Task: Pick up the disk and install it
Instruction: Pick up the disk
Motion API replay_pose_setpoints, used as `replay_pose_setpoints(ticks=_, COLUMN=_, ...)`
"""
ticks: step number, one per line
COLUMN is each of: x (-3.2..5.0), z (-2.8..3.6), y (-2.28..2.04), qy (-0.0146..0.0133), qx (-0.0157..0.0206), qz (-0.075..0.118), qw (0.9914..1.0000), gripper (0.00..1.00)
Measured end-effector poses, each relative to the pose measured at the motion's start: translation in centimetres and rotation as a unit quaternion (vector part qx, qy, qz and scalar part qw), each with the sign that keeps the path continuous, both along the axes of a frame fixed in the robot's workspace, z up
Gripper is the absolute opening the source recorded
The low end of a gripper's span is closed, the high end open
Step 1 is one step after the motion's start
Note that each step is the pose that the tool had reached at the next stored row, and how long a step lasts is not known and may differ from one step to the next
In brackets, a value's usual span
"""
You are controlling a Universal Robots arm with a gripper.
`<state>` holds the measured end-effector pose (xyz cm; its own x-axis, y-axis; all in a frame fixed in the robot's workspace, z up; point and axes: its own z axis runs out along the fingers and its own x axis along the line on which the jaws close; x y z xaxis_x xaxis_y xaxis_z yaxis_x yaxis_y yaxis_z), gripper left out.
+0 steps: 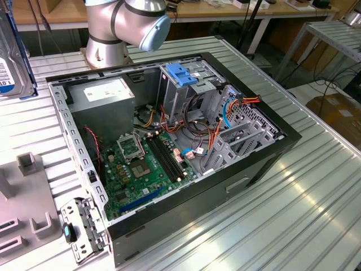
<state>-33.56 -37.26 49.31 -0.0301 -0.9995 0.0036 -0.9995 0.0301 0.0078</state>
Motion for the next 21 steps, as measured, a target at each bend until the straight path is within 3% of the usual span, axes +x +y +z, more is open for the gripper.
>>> replay_pose_setpoints(ticks=21, x=1.88, z=0.00, y=0.00, qy=0.0000, qx=0.0000, qz=0.000, qw=1.00000, gripper=0.37)
